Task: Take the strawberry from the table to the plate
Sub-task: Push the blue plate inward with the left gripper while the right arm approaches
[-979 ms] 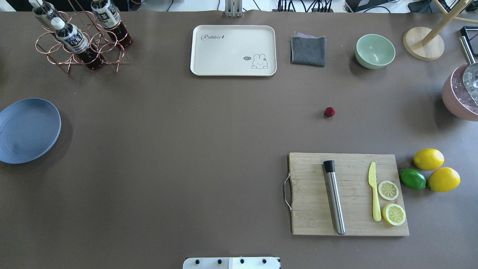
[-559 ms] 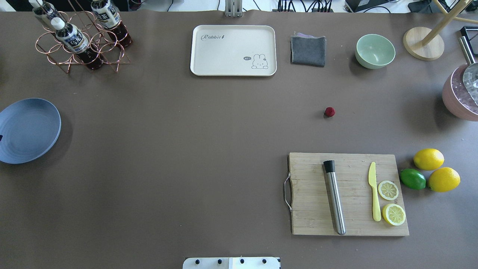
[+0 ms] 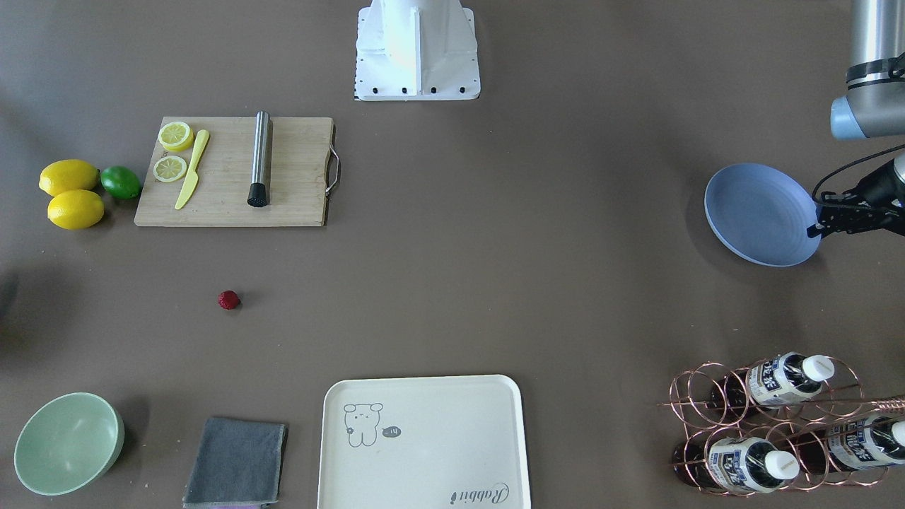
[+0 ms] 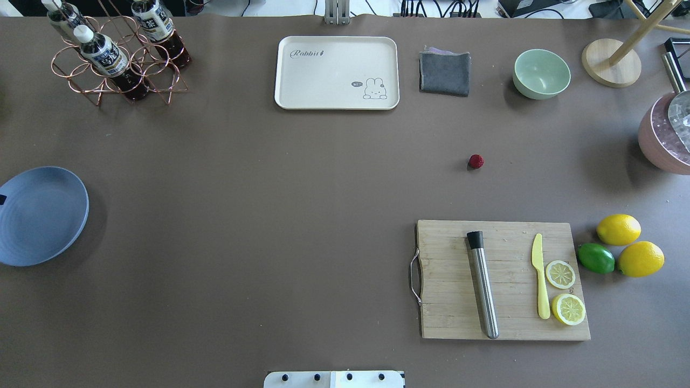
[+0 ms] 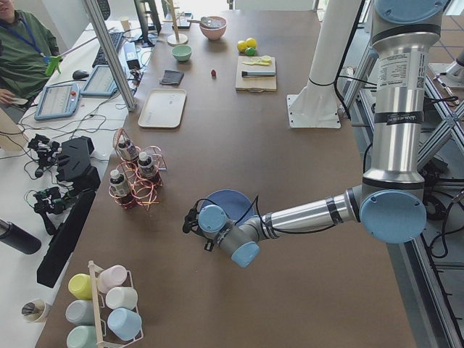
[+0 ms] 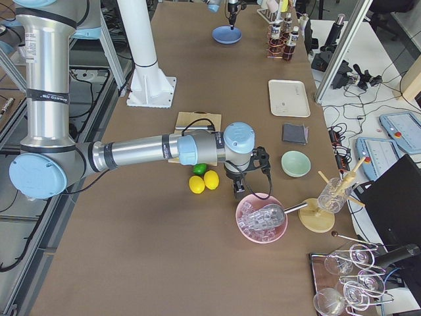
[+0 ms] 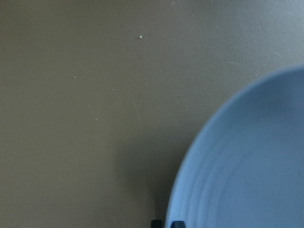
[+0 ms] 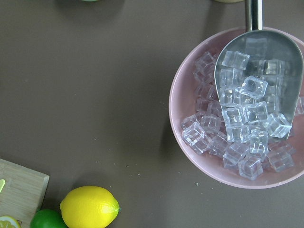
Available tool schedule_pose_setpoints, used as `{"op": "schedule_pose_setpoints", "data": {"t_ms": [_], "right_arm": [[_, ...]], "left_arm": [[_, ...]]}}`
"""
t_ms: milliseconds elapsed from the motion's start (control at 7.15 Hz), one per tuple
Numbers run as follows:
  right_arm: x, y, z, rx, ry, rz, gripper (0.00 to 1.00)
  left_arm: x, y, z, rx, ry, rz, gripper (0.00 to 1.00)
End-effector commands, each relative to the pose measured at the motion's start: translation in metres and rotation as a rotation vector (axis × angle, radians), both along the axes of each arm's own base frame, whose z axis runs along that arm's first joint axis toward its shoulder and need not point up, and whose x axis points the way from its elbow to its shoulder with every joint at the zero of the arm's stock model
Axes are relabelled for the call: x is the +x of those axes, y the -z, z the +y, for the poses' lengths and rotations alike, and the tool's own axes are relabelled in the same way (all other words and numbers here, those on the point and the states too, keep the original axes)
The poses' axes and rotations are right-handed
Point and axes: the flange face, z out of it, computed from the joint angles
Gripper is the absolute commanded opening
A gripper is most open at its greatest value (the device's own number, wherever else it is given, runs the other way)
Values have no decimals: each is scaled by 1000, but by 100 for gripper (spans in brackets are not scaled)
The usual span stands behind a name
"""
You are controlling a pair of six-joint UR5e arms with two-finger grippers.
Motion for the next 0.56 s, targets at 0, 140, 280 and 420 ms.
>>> {"op": "schedule_pose_setpoints", "data": {"t_ms": [0, 140, 280, 420], "right_arm": [[-4, 15, -14, 33, 6, 3, 100], [-7, 20, -17, 41, 11, 0, 100], [-16, 31, -27, 57, 23, -5, 100], [-34, 55, -42, 13, -19, -15, 100]], "left_arm": [[8, 32, -13, -129, -7, 110, 0], [2, 67, -23, -174, 13, 169, 0], [2, 104, -29, -215, 15, 219, 0], [3, 133, -30, -231, 32, 244, 0]]}}
